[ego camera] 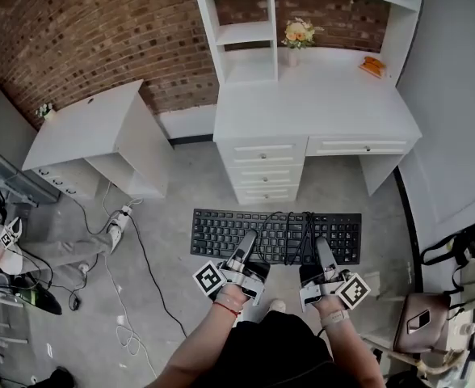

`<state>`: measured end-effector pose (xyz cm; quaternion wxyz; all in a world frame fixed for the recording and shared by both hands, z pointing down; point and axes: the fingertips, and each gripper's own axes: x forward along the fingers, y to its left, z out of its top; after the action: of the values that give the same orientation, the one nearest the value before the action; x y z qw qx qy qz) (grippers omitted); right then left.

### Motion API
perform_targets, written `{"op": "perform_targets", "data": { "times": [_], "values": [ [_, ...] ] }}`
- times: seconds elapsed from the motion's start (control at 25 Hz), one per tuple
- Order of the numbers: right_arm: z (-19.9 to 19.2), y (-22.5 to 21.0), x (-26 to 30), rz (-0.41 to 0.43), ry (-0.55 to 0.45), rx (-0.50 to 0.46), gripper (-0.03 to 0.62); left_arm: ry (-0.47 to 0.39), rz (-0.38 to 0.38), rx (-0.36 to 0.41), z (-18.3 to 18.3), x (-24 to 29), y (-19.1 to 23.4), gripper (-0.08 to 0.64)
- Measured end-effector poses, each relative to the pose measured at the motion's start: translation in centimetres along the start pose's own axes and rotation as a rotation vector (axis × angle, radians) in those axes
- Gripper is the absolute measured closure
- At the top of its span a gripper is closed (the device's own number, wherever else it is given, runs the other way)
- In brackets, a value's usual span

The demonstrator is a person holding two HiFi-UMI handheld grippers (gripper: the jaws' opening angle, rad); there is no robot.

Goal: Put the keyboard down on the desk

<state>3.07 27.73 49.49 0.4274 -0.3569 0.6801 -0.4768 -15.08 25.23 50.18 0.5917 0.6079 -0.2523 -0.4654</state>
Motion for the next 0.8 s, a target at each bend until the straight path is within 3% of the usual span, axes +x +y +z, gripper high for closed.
{"op": "perform_targets", "data": {
  "times": [0.8],
  "values": [
    [4.9, -3.5, 4.0, -0.03, 0.014, 0.034, 0.512, -0.006, 0.026, 0.011, 0.3, 6.4, 2.8, 0.483]
  ]
}}
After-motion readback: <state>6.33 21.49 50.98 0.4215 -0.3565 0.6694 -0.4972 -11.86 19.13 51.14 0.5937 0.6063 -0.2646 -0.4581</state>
